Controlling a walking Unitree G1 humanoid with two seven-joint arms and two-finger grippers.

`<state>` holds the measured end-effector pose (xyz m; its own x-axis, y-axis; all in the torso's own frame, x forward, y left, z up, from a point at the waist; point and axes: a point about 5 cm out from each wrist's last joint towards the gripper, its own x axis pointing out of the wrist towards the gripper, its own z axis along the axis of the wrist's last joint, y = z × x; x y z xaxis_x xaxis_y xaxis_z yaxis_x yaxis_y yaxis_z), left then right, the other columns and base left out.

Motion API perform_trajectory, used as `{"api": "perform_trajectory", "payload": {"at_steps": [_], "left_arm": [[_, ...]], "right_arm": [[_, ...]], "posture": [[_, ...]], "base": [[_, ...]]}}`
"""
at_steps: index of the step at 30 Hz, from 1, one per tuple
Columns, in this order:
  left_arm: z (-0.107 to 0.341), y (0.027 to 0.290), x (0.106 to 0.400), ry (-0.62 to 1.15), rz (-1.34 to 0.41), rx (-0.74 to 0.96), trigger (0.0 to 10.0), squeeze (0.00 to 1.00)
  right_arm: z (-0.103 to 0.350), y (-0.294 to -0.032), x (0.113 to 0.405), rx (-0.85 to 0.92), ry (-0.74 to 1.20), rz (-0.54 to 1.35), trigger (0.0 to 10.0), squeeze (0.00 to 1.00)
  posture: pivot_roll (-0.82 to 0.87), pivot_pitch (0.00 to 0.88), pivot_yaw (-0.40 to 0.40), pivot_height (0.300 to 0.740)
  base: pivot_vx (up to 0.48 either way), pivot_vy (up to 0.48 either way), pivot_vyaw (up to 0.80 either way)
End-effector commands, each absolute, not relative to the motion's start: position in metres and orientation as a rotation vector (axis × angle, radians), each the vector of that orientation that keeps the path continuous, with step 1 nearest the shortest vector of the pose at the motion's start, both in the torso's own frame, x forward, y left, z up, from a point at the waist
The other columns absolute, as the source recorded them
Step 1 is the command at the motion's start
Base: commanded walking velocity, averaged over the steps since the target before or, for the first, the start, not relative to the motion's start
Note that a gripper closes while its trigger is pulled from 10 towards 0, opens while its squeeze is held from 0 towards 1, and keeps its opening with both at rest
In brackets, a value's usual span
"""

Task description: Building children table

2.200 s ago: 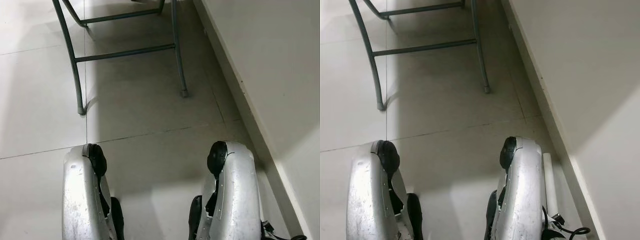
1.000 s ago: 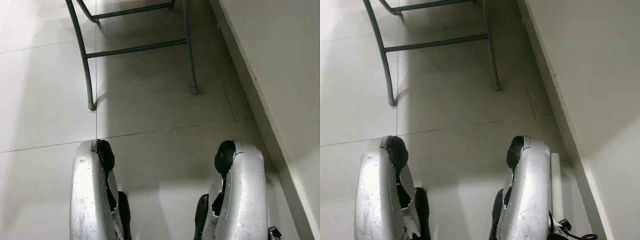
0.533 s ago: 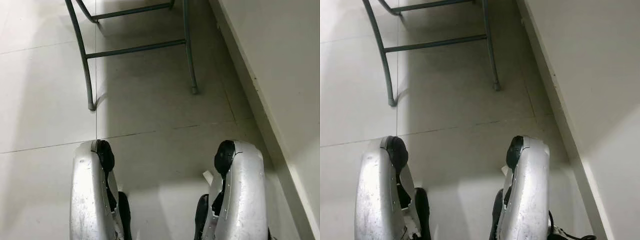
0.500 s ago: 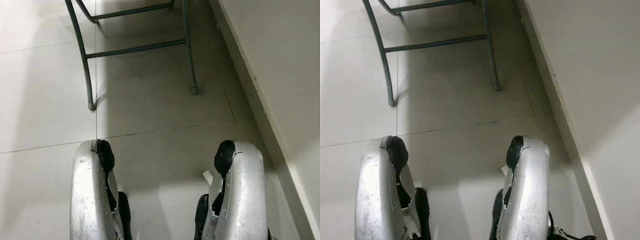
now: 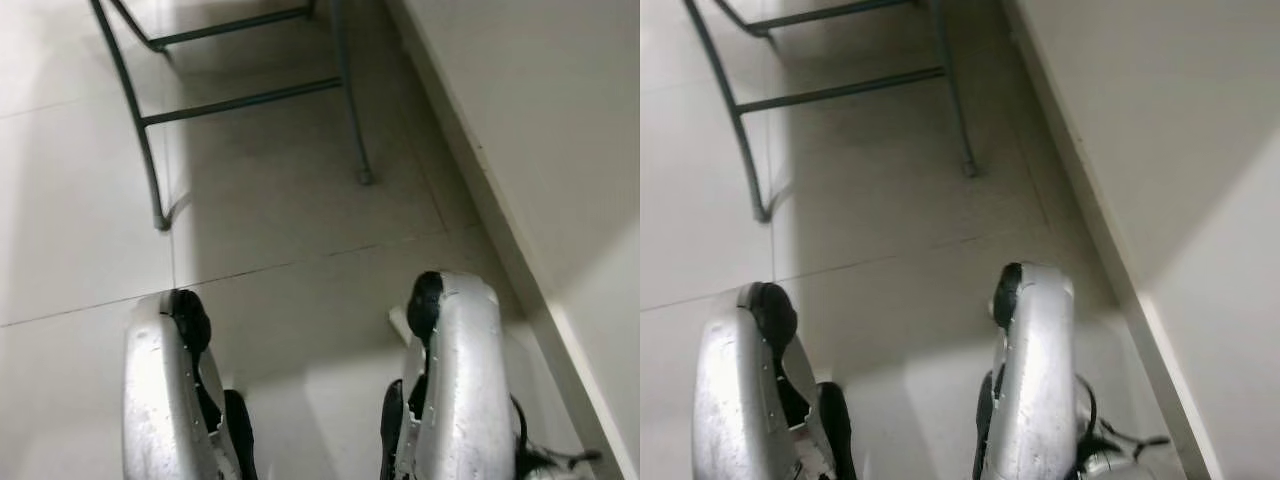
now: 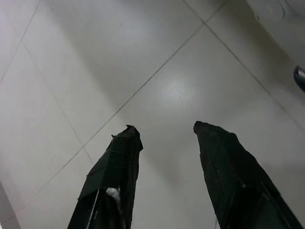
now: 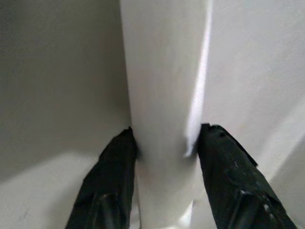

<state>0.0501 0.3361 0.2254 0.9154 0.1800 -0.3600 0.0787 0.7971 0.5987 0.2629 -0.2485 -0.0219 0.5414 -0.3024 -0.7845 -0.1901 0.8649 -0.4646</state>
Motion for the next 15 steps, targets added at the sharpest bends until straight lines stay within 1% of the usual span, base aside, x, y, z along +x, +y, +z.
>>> {"api": "perform_trajectory", "payload": {"at_steps": [1, 3, 5, 8, 9, 12, 13, 15], "left_arm": [[0.216, 0.339, 0.045, 0.460, 0.083, 0.619, 10.0, 0.00], [0.211, 0.336, 0.049, 0.448, 0.082, 0.605, 10.0, 0.00], [0.209, 0.335, 0.050, 0.442, 0.083, 0.601, 10.0, 0.00], [0.203, 0.332, 0.053, 0.426, 0.090, 0.582, 10.0, 0.00], [0.200, 0.331, 0.054, 0.422, 0.096, 0.573, 10.0, 0.00], [0.198, 0.330, 0.054, 0.419, 0.100, 0.568, 10.0, 0.00], [0.192, 0.328, 0.056, 0.408, 0.112, 0.550, 10.0, 0.00], [0.188, 0.326, 0.058, 0.401, 0.117, 0.540, 10.0, 0.00]], "right_arm": [[-0.004, -0.193, 0.299, -0.451, 0.833, 0.047, 0.0, 0.00], [0.013, -0.184, 0.317, -0.413, 0.761, 0.056, 0.0, 0.00], [0.019, -0.181, 0.323, -0.407, 0.740, 0.064, 0.0, 0.00], [0.038, -0.172, 0.339, -0.410, 0.671, 0.110, 0.0, 0.00], [0.044, -0.171, 0.344, -0.412, 0.649, 0.120, 0.0, 0.00], [0.048, -0.172, 0.347, -0.412, 0.636, 0.123, 0.0, 0.00], [0.063, -0.173, 0.357, -0.404, 0.588, 0.124, 0.0, 0.00], [0.072, -0.173, 0.362, -0.397, 0.557, 0.124, 0.0, 0.00]], "posture": [[0.29, 0.452, 0.086, 0.300], [0.27, 0.443, 0.076, 0.300], [0.27, 0.441, 0.073, 0.300], [0.24, 0.427, 0.053, 0.300], [0.23, 0.419, 0.040, 0.300], [0.23, 0.417, 0.037, 0.300], [0.19, 0.400, 0.013, 0.300], [0.18, 0.394, 0.003, 0.300]], "base": [[0.000, 0.000, 0.00], [0.000, 0.000, 0.00], [0.000, 0.000, 0.00], [0.000, 0.000, 0.00], [0.000, 0.000, 0.00], [0.000, 0.000, 0.00], [0.000, 0.000, 0.00], [0.000, 0.000, 0.00]]}}
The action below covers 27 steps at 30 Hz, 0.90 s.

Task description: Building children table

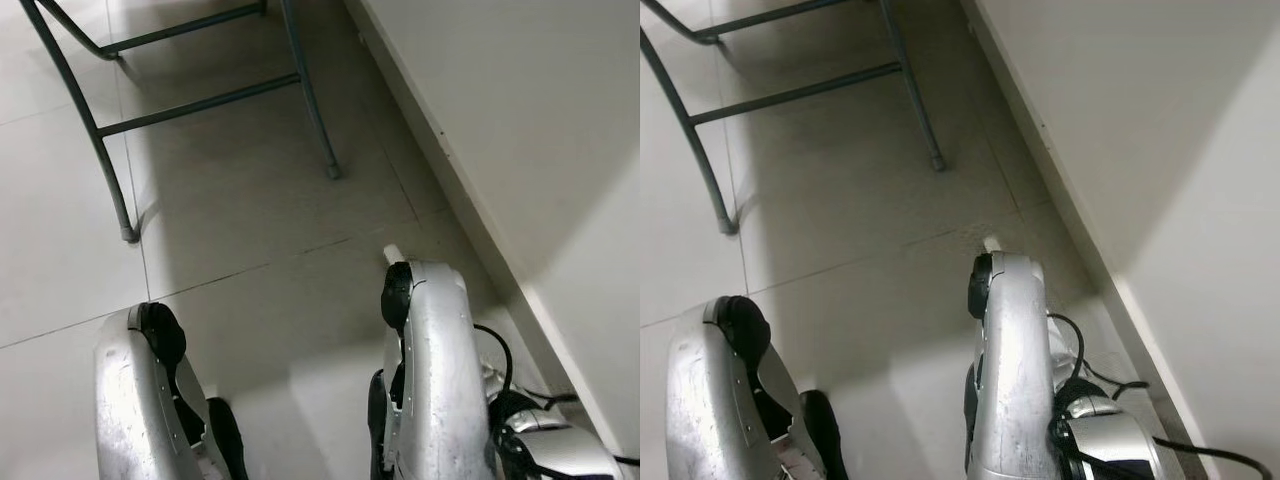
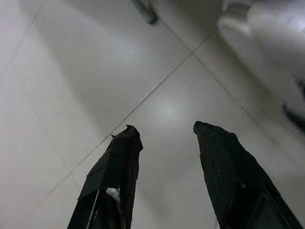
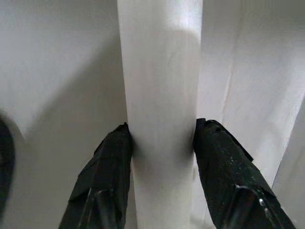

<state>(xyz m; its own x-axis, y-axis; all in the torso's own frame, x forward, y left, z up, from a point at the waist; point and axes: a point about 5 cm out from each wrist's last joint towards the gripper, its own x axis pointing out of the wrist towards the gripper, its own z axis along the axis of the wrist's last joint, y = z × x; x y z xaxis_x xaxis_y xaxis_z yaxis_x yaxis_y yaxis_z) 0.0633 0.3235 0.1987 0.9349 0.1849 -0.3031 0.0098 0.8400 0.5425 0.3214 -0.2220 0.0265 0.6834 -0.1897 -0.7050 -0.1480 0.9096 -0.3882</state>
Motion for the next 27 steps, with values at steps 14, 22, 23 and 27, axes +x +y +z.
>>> {"api": "perform_trajectory", "payload": {"at_steps": [14, 22, 23, 27], "left_arm": [[0.155, 0.307, 0.072, 0.349, 0.154, 0.457, 10.0, 0.00], [0.142, 0.301, 0.079, 0.332, 0.170, 0.424, 10.0, 0.00], [0.140, 0.300, 0.079, 0.330, 0.172, 0.421, 10.0, 0.00], [0.135, 0.298, 0.082, 0.325, 0.175, 0.414, 10.0, 0.00]], "right_arm": [[0.158, -0.159, 0.400, -0.388, 0.234, 0.240, 0.0, 0.00], [0.170, -0.162, 0.402, -0.413, 0.217, 0.274, 0.0, 0.00], [0.171, -0.164, 0.402, -0.410, 0.215, 0.269, 0.0, 0.00], [0.178, -0.170, 0.403, -0.412, 0.184, 0.261, 0.0, 0.00]], "posture": [[0.08, 0.326, -0.075, 0.300], [0.04, 0.288, -0.100, 0.310], [0.04, 0.286, -0.100, 0.315], [0.02, 0.270, -0.107, 0.325]], "base": [[0.000, 0.000, 0.00], [0.000, 0.000, 0.00], [0.000, 0.000, 0.00], [0.000, 0.000, 0.00]]}}
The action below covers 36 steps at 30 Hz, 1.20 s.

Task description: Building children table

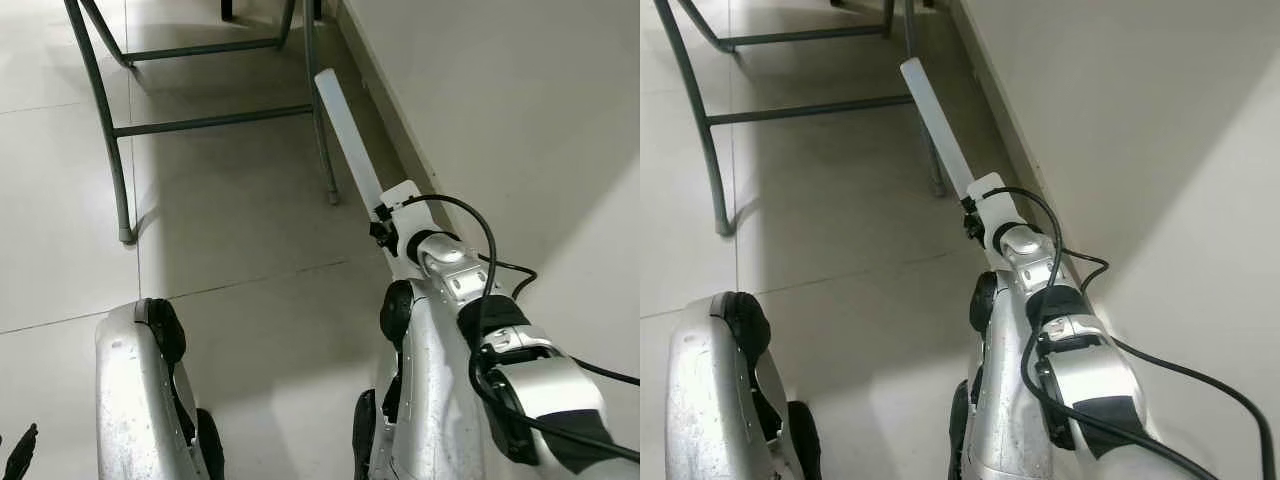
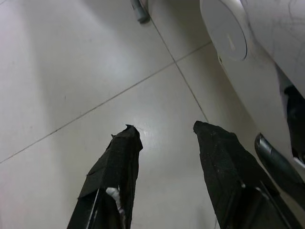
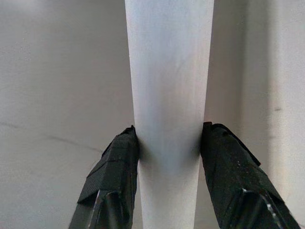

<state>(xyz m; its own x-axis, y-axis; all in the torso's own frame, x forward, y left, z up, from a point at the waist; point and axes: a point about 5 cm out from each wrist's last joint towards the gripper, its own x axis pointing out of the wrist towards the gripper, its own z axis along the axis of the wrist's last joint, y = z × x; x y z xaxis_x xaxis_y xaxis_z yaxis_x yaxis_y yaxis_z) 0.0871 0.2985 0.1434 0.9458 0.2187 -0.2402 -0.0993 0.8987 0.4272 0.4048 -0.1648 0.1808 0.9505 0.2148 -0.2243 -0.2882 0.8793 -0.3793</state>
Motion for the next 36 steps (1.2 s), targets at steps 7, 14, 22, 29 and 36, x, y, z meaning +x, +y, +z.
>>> {"api": "perform_trajectory", "payload": {"at_steps": [7, 14, 22, 29, 36], "left_arm": [[0.128, 0.294, 0.090, 0.306, 0.177, 0.401, 10.0, 0.00], [0.120, 0.290, 0.098, 0.285, 0.187, 0.389, 10.0, 0.00], [0.116, 0.287, 0.103, 0.267, 0.193, 0.379, 10.0, 0.00], [0.107, 0.278, 0.114, 0.238, 0.198, 0.344, 10.0, 0.00], [0.101, 0.274, 0.121, 0.221, 0.200, 0.326, 10.0, 0.00]], "right_arm": [[0.202, -0.187, 0.402, -0.437, 0.087, 0.242, 0.0, 0.00], [0.185, -0.231, 0.394, -0.342, 0.267, 0.047, 0.0, 0.00], [0.177, -0.262, 0.381, -0.614, 0.385, 0.072, 0.0, 0.00], [0.203, -0.267, 0.364, -0.951, 0.483, 0.414, 0.0, 0.00], [0.205, -0.264, 0.344, -0.957, 0.568, 0.580, 0.0, 0.00]], "posture": [[-0.01, 0.245, -0.119, 0.350], [-0.03, 0.223, -0.129, 0.380], [-0.06, 0.199, -0.140, 0.405], [-0.11, 0.162, -0.166, 0.430], [-0.13, 0.144, -0.172, 0.450]], "base": [[0.000, 0.000, 0.00], [0.000, 0.000, 0.00], [0.000, 0.000, 0.00], [0.000, 0.000, 0.00], [0.000, 0.000, 0.00]]}}
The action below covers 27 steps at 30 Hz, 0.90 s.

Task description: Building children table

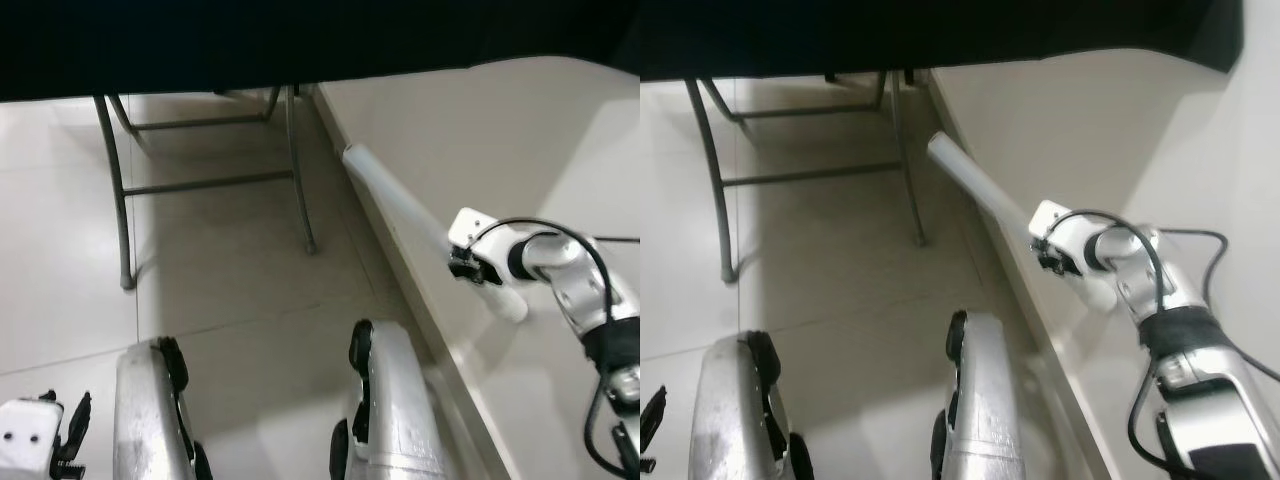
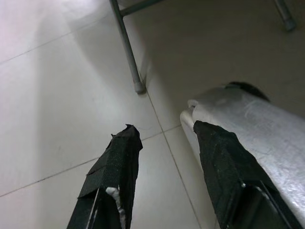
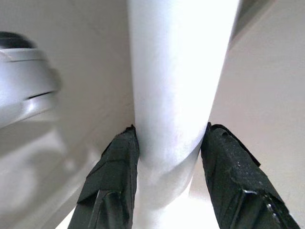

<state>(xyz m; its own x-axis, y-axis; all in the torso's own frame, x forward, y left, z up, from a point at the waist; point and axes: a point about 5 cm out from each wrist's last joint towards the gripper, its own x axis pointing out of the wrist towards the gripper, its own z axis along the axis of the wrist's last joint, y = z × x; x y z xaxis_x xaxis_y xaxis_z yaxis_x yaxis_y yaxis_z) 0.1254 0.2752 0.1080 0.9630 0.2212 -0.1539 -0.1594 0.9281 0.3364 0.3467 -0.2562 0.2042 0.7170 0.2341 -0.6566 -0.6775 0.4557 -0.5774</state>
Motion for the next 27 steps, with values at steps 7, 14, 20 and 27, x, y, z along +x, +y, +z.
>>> {"api": "perform_trajectory", "payload": {"at_steps": [7, 14, 20, 27], "left_arm": [[0.095, 0.266, 0.133, 0.192, 0.201, 0.301, 10.0, 0.00], [0.093, 0.264, 0.137, 0.180, 0.206, 0.297, 10.0, 0.00], [0.094, 0.264, 0.146, 0.151, 0.204, 0.292, 10.0, 0.00], [0.098, 0.260, 0.154, 0.123, 0.174, 0.241, 10.0, 0.00]], "right_arm": [[0.179, -0.252, 0.318, -0.726, 0.711, 0.690, 0.0, 0.00], [0.187, -0.232, 0.301, -0.711, 0.631, 0.907, 0.0, 0.00], [0.196, -0.212, 0.291, -0.672, 0.553, 1.045, 0.0, 0.00], [0.202, -0.203, 0.279, -0.644, 0.539, 1.118, 0.0, 0.00]], "posture": [[-0.14, 0.094, -0.186, 0.475], [-0.15, 0.074, -0.181, 0.490], [-0.14, 0.047, -0.176, 0.505], [-0.14, 0.038, -0.172, 0.535]], "base": [[0.000, 0.000, 0.00], [0.000, 0.000, 0.00], [0.000, 0.000, 0.00], [0.000, 0.000, 0.00]]}}
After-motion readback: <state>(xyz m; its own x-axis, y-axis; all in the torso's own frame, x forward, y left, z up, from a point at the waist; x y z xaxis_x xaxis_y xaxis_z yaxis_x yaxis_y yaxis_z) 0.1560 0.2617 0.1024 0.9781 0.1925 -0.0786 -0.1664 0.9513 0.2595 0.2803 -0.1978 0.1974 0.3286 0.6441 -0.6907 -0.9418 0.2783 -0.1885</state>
